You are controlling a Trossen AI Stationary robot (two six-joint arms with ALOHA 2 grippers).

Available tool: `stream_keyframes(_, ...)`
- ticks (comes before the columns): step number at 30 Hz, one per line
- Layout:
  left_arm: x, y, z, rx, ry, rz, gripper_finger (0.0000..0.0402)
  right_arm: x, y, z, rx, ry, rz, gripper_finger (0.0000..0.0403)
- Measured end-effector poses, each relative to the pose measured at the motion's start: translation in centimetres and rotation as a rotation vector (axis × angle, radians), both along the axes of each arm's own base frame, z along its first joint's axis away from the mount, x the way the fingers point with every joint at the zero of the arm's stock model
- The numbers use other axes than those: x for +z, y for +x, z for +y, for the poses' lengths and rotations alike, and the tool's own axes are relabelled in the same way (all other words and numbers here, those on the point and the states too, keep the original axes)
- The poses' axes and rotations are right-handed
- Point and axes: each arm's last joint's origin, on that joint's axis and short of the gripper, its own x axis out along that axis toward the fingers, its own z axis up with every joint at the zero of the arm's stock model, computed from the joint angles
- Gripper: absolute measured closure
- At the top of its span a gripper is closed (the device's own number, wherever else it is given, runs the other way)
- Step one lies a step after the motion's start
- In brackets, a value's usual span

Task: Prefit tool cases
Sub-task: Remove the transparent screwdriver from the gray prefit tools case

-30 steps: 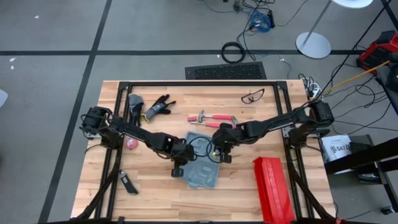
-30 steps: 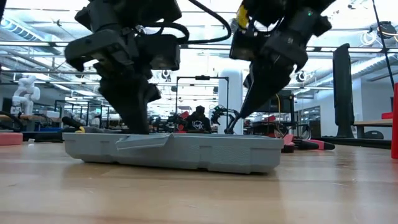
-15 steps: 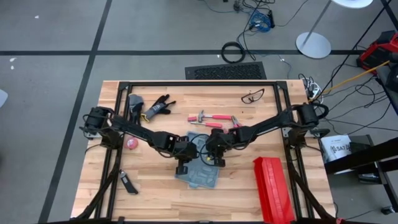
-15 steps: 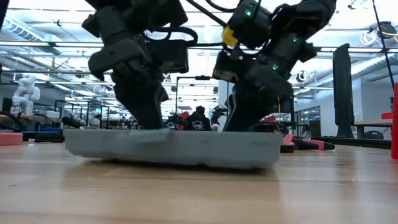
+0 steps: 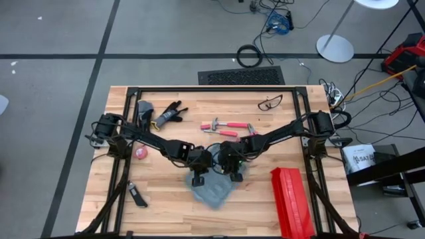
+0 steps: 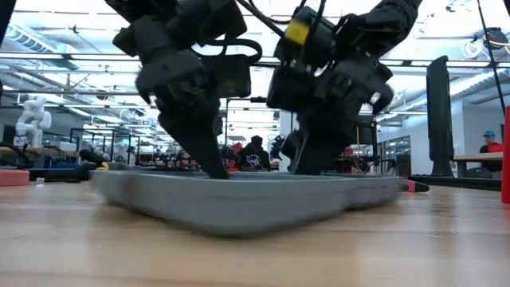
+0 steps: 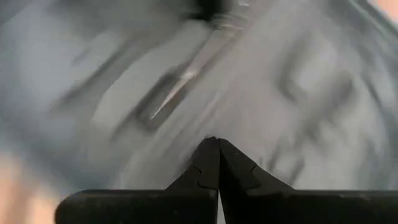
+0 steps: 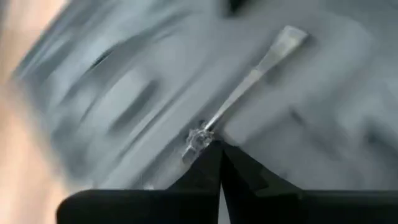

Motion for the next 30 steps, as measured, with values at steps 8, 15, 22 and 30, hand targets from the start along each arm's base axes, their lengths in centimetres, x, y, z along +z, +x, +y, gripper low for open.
stream_keyframes(8,0.0,0.4,0.2,0.039,0.035,-0.044,0.0402,1.2,0.8,-0.1,-0.015,0.042,-0.1,0.0402)
stream_keyframes(15,0.0,0.3,0.2,0.038,0.042,-0.035,0.0402,1.1,0.7,-0.1,-0.014,0.074,-0.067,0.0402)
stream_keyframes(22,-0.1,0.3,0.2,0.03,0.045,-0.034,0.0402,2.0,0.2,0.3,0.061,0.067,-0.09,0.0392)
stream_keyframes(30,0.0,0.3,0.0,0.025,0.042,-0.035,0.0402,4.8,-1.8,0.1,0.109,-0.054,-0.068,0.039)
